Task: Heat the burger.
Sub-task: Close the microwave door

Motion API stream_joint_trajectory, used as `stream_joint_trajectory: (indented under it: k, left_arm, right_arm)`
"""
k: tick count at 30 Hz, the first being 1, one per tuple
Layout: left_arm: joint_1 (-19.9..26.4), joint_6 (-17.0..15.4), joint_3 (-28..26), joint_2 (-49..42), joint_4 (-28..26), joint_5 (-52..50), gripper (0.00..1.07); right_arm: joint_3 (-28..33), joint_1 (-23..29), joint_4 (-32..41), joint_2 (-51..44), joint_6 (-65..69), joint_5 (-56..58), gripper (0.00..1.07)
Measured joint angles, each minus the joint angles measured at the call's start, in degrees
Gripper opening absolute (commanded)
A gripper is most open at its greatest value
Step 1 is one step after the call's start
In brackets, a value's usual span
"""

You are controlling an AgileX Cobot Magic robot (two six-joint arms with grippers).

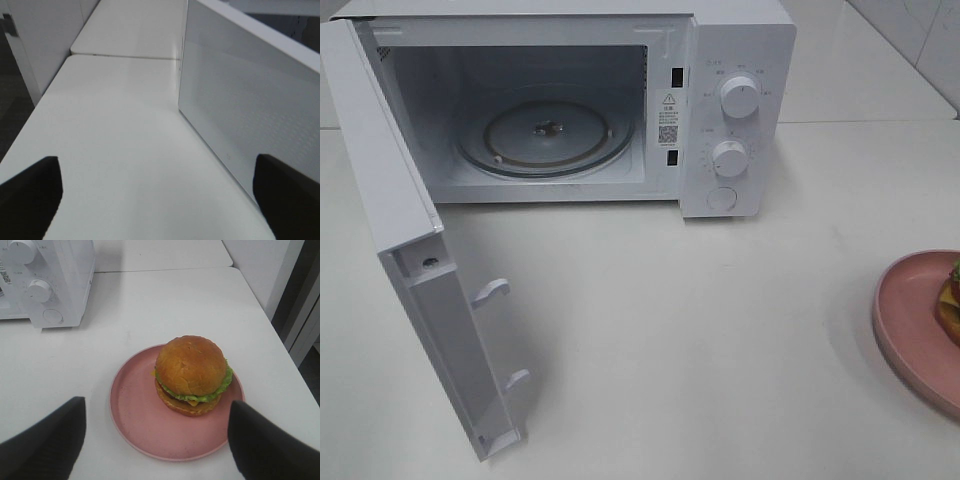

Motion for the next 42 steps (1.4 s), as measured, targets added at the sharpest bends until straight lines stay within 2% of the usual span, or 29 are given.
stream_joint_trajectory:
  k: [1,2,3,4,5,8,10,11,13,20,24,30,34,42]
  left_arm:
    - [0.0,-0.06,0.0,0.57,0.0,-0.92,0.8]
    - [0.0,-0.11,0.0,2.06,0.0,-2.52,0.69]
    - [0.0,-0.11,0.0,2.06,0.0,-2.52,0.69]
    - [0.0,-0.11,0.0,2.81,0.0,-3.27,0.62]
    - [0.0,-0.29,0.0,4.87,0.0,-5.04,0.51]
    - [0.0,-0.29,0.0,7.05,0.0,-7.1,0.45]
    - [0.0,-0.29,0.0,10.31,0.0,-10.6,0.2]
    - [0.0,-0.29,0.0,10.31,0.0,-10.6,0.2]
    - [0.0,-0.29,0.06,13.87,-0.06,-13.87,0.0]
    - [0.0,-0.29,3.09,19.54,-0.06,-23.49,0.0]
    - [0.0,-0.29,8.14,22.75,-0.11,-35.7,0.0]
    - [0.0,-0.29,13.52,25.84,-0.11,-46.24,0.0]
    - [0.0,-0.29,18.22,29.16,-0.11,-56.78,0.0]
    - [0.0,-0.8,20.51,34.49,-0.11,-68.53,0.0]
  right_arm:
    - [0.0,0.0,0.0,0.0,0.0,0.0,0.76]
    - [0.0,0.0,0.0,0.0,0.0,0.0,0.76]
    - [0.0,0.0,0.0,0.0,0.0,0.0,0.76]
    - [0.0,0.0,0.0,0.0,0.0,0.0,0.76]
    - [0.0,0.0,0.0,0.0,0.0,0.0,0.76]
    - [0.0,0.0,0.0,0.0,0.0,0.0,0.76]
    - [0.0,0.0,0.0,0.0,0.0,0.0,0.76]
    - [0.0,0.0,0.0,0.0,0.0,0.0,0.76]
    - [0.0,0.0,0.0,0.0,0.0,0.0,0.76]
    - [0.0,0.0,0.0,0.0,0.0,0.0,0.76]
    - [0.0,0.0,0.0,0.0,0.0,0.0,0.76]
    - [0.0,0.0,0.0,0.0,0.0,0.0,0.76]
    - [0.0,0.0,0.0,0.0,0.0,0.0,0.76]
    - [0.0,0.0,0.0,0.0,0.0,0.0,0.76]
